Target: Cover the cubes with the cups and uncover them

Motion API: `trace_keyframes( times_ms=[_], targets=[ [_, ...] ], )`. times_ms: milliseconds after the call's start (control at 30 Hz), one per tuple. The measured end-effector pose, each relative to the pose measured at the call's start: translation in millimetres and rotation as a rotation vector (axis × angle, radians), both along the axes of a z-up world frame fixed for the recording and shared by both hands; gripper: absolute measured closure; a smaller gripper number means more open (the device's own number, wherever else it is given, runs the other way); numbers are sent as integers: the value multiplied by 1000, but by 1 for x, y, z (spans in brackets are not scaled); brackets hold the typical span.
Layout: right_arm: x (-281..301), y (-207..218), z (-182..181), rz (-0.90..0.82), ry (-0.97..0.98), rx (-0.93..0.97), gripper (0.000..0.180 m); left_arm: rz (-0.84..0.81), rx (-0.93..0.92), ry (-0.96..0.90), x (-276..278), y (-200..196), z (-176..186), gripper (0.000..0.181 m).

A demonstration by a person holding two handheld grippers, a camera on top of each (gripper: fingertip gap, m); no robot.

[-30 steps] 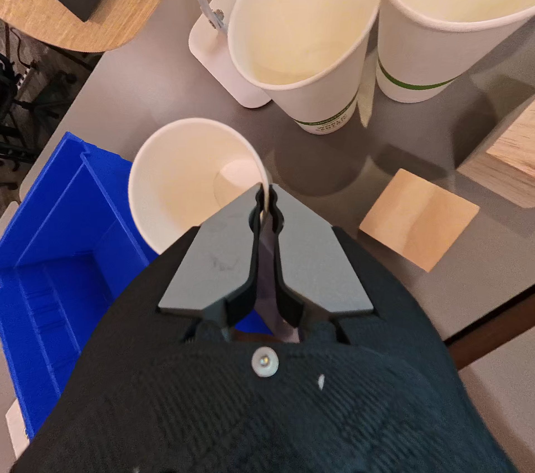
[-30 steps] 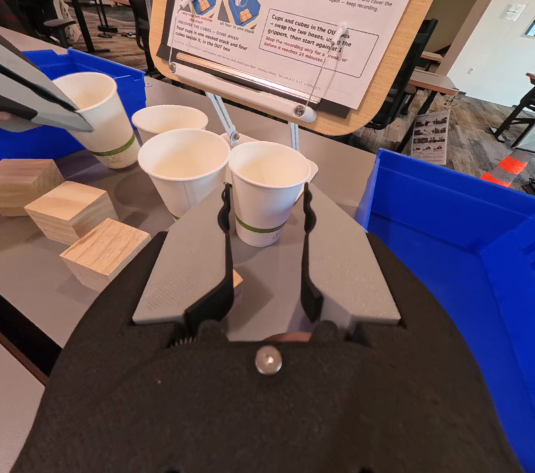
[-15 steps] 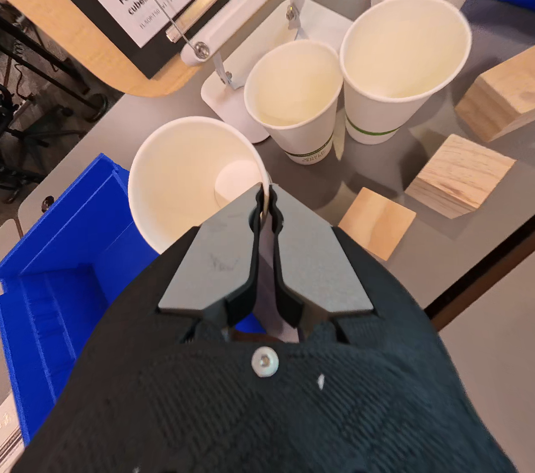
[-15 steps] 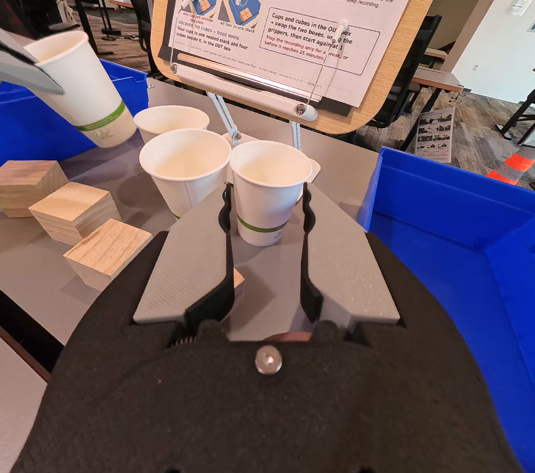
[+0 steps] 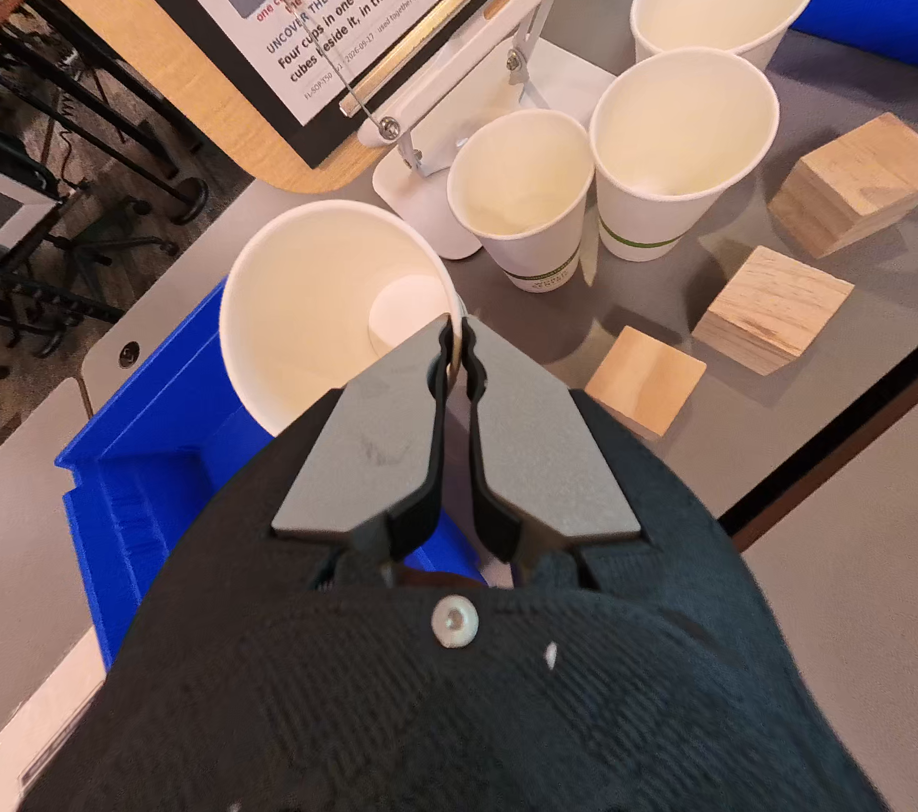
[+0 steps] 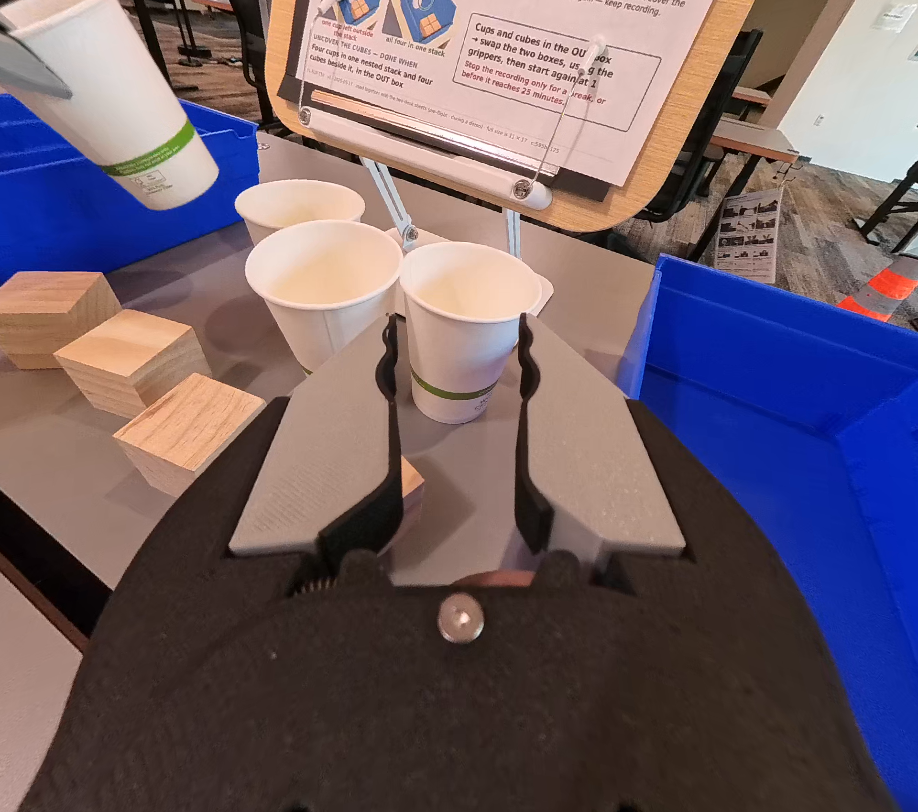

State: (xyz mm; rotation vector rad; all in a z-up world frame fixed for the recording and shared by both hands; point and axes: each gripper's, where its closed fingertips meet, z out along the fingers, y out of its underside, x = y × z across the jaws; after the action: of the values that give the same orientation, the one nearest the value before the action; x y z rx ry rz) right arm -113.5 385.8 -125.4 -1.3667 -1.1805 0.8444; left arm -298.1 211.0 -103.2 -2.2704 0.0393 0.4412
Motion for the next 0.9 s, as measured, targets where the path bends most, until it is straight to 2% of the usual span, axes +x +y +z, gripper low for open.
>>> trace_keyframes(
  times_ms=[200, 433, 600, 900],
  targets=[
    [-1, -3, 2, 16, 10, 2, 133, -5, 12, -5, 3, 4, 8, 181],
    [-8, -29, 6, 120, 18, 71, 132, -15, -30, 13, 6, 2, -5, 181],
    [-9, -30, 5, 96, -1, 135, 132, -11, -3, -8, 6, 2, 1, 181],
    [2, -17, 24, 14, 101, 139, 132, -39, 3, 14, 17, 1, 2, 181]
  ],
)
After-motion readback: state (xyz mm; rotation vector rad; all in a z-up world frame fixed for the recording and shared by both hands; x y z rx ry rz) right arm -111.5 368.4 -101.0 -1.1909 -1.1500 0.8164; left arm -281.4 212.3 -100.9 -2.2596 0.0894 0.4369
